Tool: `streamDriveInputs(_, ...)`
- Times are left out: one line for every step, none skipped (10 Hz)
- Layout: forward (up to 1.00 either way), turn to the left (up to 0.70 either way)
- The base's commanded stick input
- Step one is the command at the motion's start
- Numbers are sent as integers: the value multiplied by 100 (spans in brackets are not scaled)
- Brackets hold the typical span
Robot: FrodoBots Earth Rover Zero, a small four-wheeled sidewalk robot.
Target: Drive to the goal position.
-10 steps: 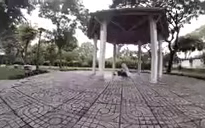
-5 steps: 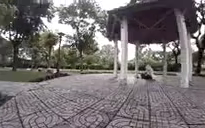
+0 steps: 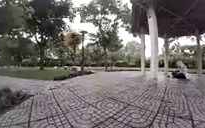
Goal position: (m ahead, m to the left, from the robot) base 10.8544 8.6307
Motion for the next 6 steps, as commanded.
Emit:
streamDriveInputs(70,0)
streamDriveInputs(70,-21)
streamDriveInputs(70,-27)
streamDriveInputs(70,-27)
streamDriveInputs(70,-27)
streamDriveInputs(70,-27)
